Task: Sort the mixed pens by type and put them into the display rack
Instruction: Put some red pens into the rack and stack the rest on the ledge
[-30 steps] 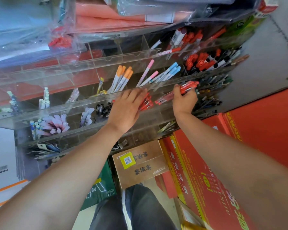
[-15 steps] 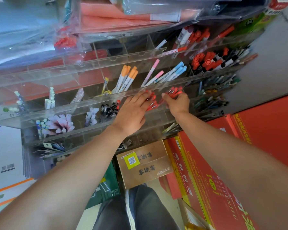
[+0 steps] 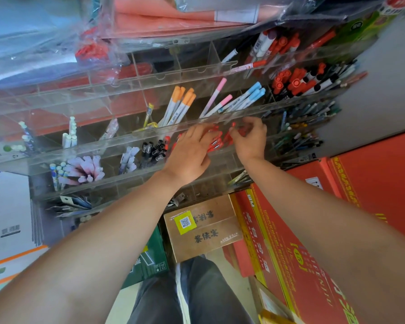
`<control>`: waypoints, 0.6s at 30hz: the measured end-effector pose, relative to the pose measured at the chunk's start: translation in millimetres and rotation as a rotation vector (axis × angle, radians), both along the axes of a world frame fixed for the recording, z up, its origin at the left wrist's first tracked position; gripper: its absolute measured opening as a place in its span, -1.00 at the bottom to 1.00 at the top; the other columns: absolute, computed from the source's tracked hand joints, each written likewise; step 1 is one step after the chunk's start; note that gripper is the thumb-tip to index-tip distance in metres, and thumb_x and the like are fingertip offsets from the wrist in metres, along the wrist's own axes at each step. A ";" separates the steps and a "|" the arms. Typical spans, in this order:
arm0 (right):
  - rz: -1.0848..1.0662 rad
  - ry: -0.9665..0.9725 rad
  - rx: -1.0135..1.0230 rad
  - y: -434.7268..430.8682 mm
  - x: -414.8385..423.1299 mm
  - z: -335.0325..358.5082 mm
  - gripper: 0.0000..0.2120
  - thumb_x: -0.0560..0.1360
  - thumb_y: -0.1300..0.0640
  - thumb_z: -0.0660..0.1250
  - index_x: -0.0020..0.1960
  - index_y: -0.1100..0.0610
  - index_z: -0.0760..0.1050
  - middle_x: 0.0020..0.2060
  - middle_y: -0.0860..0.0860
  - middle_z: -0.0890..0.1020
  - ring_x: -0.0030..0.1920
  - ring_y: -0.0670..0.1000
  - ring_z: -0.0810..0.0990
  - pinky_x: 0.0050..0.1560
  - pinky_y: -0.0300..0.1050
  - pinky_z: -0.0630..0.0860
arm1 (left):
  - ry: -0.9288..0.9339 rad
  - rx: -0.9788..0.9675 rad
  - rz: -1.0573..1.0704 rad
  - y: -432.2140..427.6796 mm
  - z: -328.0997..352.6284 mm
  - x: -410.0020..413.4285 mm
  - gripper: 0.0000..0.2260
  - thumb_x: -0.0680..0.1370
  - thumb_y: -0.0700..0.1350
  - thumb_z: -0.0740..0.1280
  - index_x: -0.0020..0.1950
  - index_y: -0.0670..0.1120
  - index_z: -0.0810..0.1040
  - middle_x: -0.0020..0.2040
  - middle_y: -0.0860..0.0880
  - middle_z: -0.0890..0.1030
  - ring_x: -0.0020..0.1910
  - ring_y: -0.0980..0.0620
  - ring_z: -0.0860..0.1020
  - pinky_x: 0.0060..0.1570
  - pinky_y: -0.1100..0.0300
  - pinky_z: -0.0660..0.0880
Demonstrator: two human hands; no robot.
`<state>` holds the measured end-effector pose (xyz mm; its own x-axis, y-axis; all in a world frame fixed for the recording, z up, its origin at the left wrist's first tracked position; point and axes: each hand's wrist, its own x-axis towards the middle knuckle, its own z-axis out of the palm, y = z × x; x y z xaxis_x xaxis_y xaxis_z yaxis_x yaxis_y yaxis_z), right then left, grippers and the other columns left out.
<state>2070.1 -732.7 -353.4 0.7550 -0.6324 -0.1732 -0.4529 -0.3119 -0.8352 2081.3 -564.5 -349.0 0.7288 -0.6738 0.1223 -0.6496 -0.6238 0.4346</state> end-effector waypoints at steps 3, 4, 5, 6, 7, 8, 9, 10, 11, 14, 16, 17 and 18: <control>0.152 -0.088 -0.081 7.9 -3.0 8.0 -0.78 0.45 0.20 0.42 0.08 0.13 0.52 0.07 0.02 0.47 0.00 -0.03 0.55 0.11 -0.11 0.54 | -0.029 -0.013 0.053 7.4 -0.5 -1.0 -0.54 0.42 -0.23 0.26 0.34 -0.16 0.44 0.28 -0.16 0.44 0.26 -0.17 0.42 0.24 -0.06 0.41; 0.223 -0.087 -0.063 11.6 -3.6 8.0 -0.79 0.46 0.18 0.42 0.08 0.13 0.53 0.07 0.03 0.51 0.00 -0.05 0.55 0.08 -0.13 0.55 | -0.043 -0.008 0.069 11.1 -0.7 -2.1 -0.57 0.42 -0.22 0.27 0.30 -0.15 0.47 0.24 -0.16 0.47 0.22 -0.17 0.44 0.20 -0.06 0.43; 0.298 -0.064 -0.050 15.4 -4.0 6.5 -0.78 0.46 0.15 0.42 0.10 0.13 0.55 0.07 0.04 0.53 0.02 -0.06 0.55 0.07 -0.17 0.55 | -0.055 0.005 0.082 15.0 -0.9 -3.3 -0.59 0.42 -0.23 0.29 0.28 -0.14 0.49 0.19 -0.14 0.49 0.18 -0.17 0.46 0.15 -0.06 0.44; 0.362 -0.028 -0.058 18.9 -4.1 4.0 -0.78 0.47 0.13 0.41 0.11 0.12 0.56 0.09 0.05 0.54 0.04 -0.05 0.55 0.07 -0.20 0.53 | -0.063 0.029 0.083 18.8 -1.7 -4.7 -0.58 0.41 -0.24 0.31 0.28 -0.13 0.49 0.17 -0.13 0.50 0.16 -0.16 0.46 0.14 -0.06 0.44; 0.400 -0.001 -0.088 22.1 -3.7 0.8 -0.78 0.48 0.12 0.41 0.11 0.11 0.57 0.09 0.05 0.54 0.05 -0.05 0.54 0.09 -0.21 0.50 | -0.065 0.058 0.073 22.2 -3.2 -5.8 -0.54 0.40 -0.25 0.32 0.31 -0.11 0.47 0.18 -0.12 0.51 0.17 -0.16 0.45 0.15 -0.06 0.43; 0.411 0.002 -0.120 24.7 -2.7 -2.3 -0.80 0.49 0.11 0.40 0.10 0.10 0.58 0.08 0.05 0.55 0.04 -0.04 0.54 0.10 -0.19 0.49 | -0.061 0.084 0.058 24.8 -4.5 -6.8 -0.50 0.39 -0.25 0.33 0.34 -0.10 0.44 0.20 -0.10 0.51 0.19 -0.16 0.44 0.18 -0.07 0.41; 0.402 -0.010 -0.144 27.4 -1.7 -3.7 -0.83 0.49 0.11 0.40 0.07 0.08 0.60 0.06 0.05 0.55 0.02 -0.04 0.54 0.10 -0.15 0.50 | -0.055 0.102 0.053 26.8 -5.6 -7.2 -0.47 0.39 -0.25 0.34 0.36 -0.09 0.42 0.21 -0.10 0.52 0.20 -0.16 0.44 0.20 -0.09 0.40; 0.393 -0.021 -0.167 29.5 -0.5 -5.9 -0.86 0.49 0.09 0.40 0.03 0.07 0.61 0.04 0.04 0.55 -0.01 -0.04 0.54 0.08 -0.13 0.50 | -0.051 0.111 0.064 28.1 -5.8 -7.4 -0.47 0.39 -0.25 0.35 0.37 -0.08 0.42 0.21 -0.09 0.52 0.21 -0.15 0.44 0.21 -0.09 0.40; 0.391 -0.029 -0.192 31.1 1.0 -7.0 -0.88 0.48 0.07 0.40 0.01 0.05 0.61 0.04 0.04 0.55 -0.03 -0.05 0.53 0.07 -0.11 0.50 | -0.049 0.113 0.086 28.6 -5.1 -6.9 -0.48 0.40 -0.24 0.35 0.36 -0.07 0.42 0.20 -0.08 0.53 0.22 -0.15 0.44 0.20 -0.07 0.40; 0.396 -0.044 -0.210 33.6 3.9 -7.8 -0.85 0.48 0.02 0.40 0.02 0.04 0.60 0.04 0.04 0.55 0.00 -0.05 0.52 0.04 -0.17 0.46 | -0.047 0.093 0.135 28.8 -3.9 -5.7 -0.55 0.41 -0.22 0.34 0.30 -0.08 0.45 0.16 -0.08 0.54 0.20 -0.14 0.46 0.16 -0.01 0.39; 0.415 -0.061 -0.218 33.6 4.0 -8.3 -0.85 0.48 0.03 0.40 0.01 0.05 0.59 0.01 0.04 0.57 -0.01 -0.05 0.53 0.03 -0.17 0.47 | -0.041 0.081 0.134 30.6 -4.8 -5.9 -0.55 0.40 -0.22 0.35 0.30 -0.07 0.45 0.15 -0.07 0.54 0.19 -0.13 0.46 0.14 0.01 0.38; 0.418 -0.065 -0.229 33.0 3.6 -8.1 -0.86 0.47 0.04 0.39 -0.01 0.06 0.59 -0.02 0.05 0.59 -0.03 -0.04 0.54 0.02 -0.12 0.50 | -0.038 0.076 0.132 31.8 -5.6 -6.0 -0.54 0.40 -0.23 0.35 0.30 -0.06 0.44 0.15 -0.07 0.54 0.20 -0.13 0.45 0.14 0.02 0.38; 0.403 -0.069 -0.228 31.8 2.9 -8.2 -0.88 0.46 0.06 0.39 -0.03 0.08 0.58 -0.06 0.05 0.60 -0.06 -0.02 0.56 0.01 -0.05 0.52 | -0.036 0.072 0.132 32.6 -6.0 -6.0 -0.54 0.41 -0.23 0.35 0.31 -0.05 0.44 0.16 -0.06 0.54 0.20 -0.13 0.45 0.14 0.02 0.37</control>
<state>2073.0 -700.9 -361.6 0.9532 -0.3024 -0.0044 -0.2036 -0.6309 -0.7487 2075.3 -531.9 -355.0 0.8078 -0.5801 0.1044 -0.5739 -0.7337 0.3638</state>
